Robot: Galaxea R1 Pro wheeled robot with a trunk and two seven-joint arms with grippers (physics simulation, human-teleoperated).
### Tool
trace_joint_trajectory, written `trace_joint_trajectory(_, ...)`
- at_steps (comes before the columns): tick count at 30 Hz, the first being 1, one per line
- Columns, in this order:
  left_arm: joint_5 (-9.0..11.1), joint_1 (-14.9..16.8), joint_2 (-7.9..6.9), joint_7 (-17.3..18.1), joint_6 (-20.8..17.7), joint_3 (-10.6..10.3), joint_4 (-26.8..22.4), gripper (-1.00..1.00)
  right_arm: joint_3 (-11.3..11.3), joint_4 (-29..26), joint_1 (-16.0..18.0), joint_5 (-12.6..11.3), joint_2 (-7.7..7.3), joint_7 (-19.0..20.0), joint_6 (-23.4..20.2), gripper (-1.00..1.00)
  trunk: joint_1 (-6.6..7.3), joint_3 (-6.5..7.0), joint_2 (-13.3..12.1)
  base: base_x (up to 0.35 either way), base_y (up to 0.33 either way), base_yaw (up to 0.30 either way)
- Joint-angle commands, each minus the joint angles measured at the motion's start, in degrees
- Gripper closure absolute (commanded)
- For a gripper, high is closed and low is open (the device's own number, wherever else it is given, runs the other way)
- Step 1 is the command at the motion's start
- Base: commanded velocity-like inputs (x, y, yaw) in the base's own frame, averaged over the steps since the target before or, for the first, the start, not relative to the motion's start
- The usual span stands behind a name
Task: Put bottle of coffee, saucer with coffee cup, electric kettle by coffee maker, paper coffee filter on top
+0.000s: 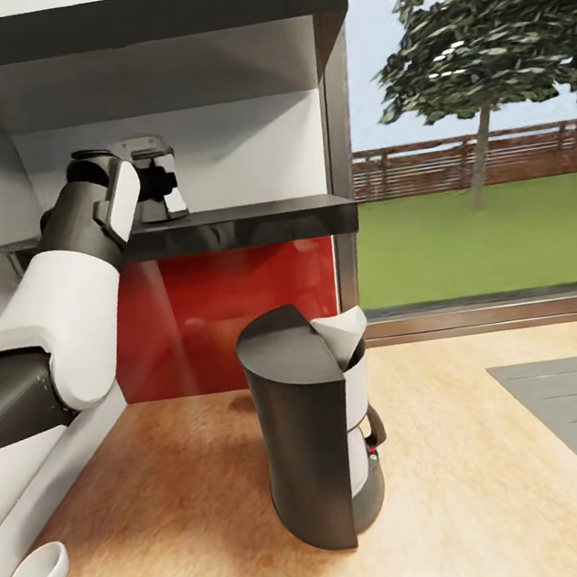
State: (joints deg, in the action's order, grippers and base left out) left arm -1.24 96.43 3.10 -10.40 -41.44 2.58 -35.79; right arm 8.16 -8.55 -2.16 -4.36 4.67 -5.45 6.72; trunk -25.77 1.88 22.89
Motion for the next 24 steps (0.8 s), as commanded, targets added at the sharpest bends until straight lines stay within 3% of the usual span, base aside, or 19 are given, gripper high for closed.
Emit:
trace_joint_trajectory(1, -0.1, -0.2, 0.07, -0.1, -0.2, 0.3, -0.1, -1.0, 0.5, -0.1, 0.0, -0.5, -0.01, -0.3, 0.1, -1.0, -0.02, 0.0, 0.0, 0.011, 0.0, 0.0)
trace_joint_trajectory(24, -0.1, -0.7, 0.07, 0.0, -0.2, 0.3, -0.2, -1.0, 0.5, -0.1, 0.0, -0.5, -0.01, -0.3, 0.0, -1.0, -0.02, 0.0, 0.0, 0.019, 0.0, 0.0)
